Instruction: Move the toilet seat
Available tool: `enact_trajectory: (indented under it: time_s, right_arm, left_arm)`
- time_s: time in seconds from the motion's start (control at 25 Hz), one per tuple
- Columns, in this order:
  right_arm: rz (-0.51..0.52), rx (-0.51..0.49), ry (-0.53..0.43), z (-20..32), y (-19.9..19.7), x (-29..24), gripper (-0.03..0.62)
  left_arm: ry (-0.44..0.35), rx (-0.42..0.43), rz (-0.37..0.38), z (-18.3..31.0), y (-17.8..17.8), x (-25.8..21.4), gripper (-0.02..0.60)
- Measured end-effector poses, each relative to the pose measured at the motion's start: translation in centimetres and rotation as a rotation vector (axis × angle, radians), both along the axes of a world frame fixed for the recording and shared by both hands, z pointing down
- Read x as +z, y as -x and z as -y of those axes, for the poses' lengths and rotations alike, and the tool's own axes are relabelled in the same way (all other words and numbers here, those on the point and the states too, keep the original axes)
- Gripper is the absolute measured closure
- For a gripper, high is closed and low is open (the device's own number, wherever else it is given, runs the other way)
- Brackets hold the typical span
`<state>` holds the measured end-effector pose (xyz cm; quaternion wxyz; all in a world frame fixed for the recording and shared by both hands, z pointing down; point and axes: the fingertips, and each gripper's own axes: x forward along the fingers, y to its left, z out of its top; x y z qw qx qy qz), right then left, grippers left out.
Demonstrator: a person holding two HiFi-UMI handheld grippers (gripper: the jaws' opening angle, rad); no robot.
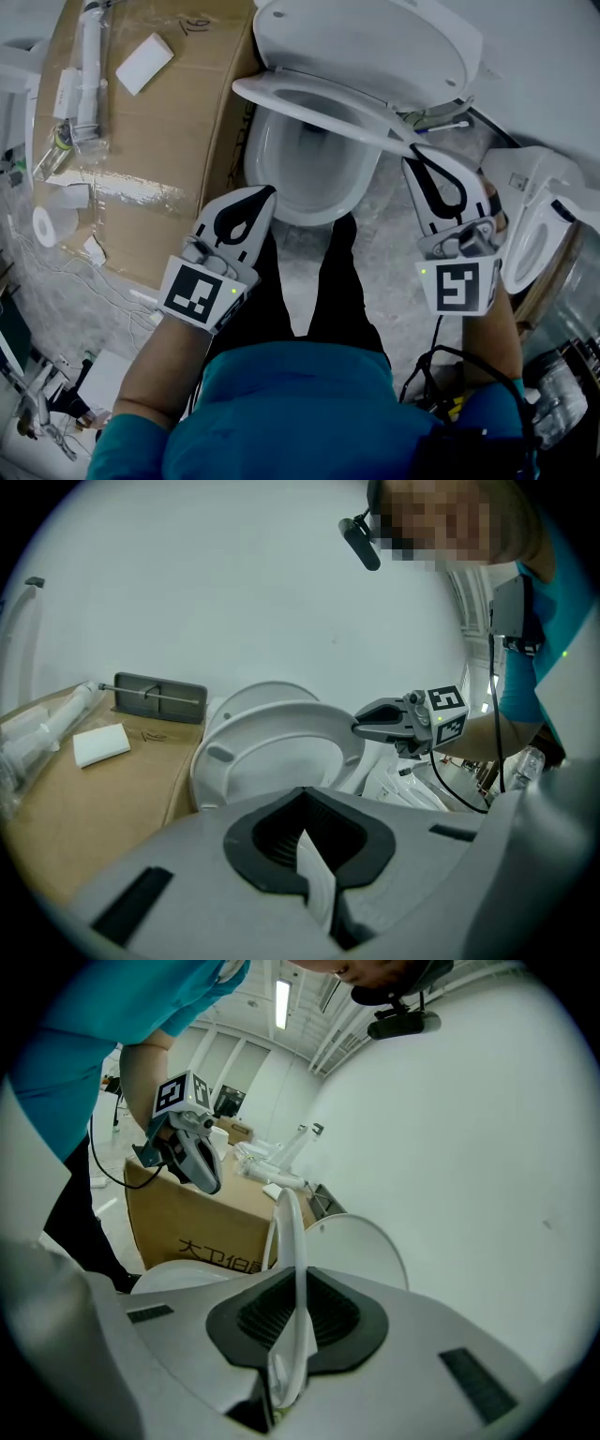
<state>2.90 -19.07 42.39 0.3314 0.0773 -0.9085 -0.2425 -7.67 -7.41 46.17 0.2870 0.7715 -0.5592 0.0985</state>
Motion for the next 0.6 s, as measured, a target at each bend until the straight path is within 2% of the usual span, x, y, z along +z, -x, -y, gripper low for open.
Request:
enact_trajectory:
  time_s: [0.6]
  right_arm:
    - [0.030, 0.034, -0.028, 4.1, 0.8, -0.9, 0.554]
  left_arm:
    - [0.000, -0.005, -0.004, 2.0, 0.3, 0.1, 0.581]
